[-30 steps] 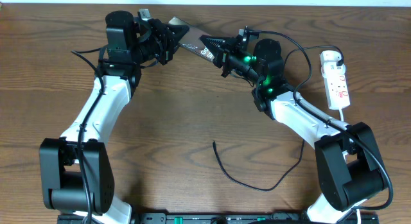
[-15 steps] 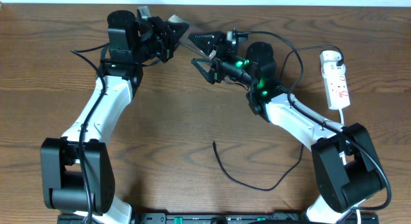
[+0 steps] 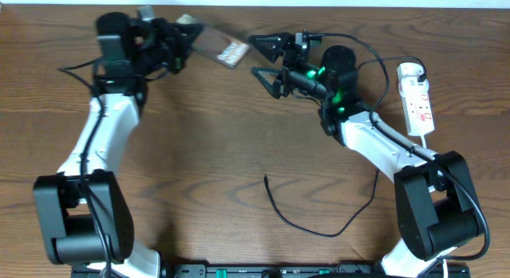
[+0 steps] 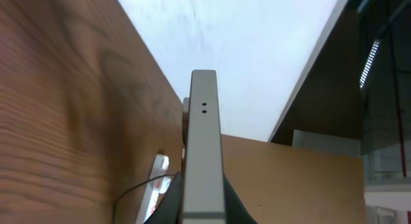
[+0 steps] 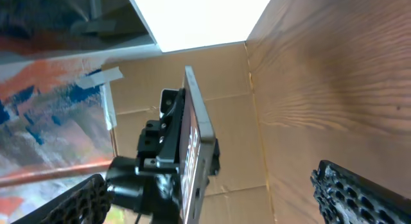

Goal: Plug charger to phone and switch on socket
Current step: 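Open the right gripper and withdraw it from the phone, then lower the right gripper to the black cable's plug and grasp it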

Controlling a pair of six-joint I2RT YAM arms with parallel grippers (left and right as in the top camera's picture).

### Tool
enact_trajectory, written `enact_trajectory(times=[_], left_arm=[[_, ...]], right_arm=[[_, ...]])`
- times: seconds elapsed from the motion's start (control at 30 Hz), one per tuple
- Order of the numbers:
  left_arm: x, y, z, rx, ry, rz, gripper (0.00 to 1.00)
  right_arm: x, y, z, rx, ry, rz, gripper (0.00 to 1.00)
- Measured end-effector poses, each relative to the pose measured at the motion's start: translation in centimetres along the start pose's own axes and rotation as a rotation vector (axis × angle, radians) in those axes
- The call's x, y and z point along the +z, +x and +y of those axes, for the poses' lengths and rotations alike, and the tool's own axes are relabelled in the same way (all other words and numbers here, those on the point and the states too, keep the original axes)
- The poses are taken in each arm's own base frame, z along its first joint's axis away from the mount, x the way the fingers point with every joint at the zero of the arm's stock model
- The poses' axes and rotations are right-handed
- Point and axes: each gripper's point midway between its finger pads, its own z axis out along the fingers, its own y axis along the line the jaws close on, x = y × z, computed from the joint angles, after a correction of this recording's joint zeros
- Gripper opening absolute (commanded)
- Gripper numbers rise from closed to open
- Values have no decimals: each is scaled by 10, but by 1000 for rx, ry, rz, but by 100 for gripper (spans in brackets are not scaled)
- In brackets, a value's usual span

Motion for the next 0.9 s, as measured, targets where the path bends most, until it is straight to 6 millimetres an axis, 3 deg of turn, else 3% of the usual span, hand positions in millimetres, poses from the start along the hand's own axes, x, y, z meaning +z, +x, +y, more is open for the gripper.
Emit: enact_trajectory(times=[0.2, 0.47, 0.67, 0.77, 0.9], left_arm=[[-40, -16, -2, 105, 59, 78, 7], [-60, 31, -12, 262, 180, 370, 7], [-65, 42, -13, 334, 221, 427, 7], [-65, 43, -13, 361, 230, 432, 7], [-66, 44, -11, 386, 238, 435, 7]], right_arm=[[-11, -6, -17, -86, 64, 39, 99], [-26, 10, -84, -105, 306, 126, 99], [-53, 18, -131, -86, 575, 155, 99], [-68, 17, -132, -120, 730, 157, 99], [-85, 9, -110, -268, 928, 132, 99]])
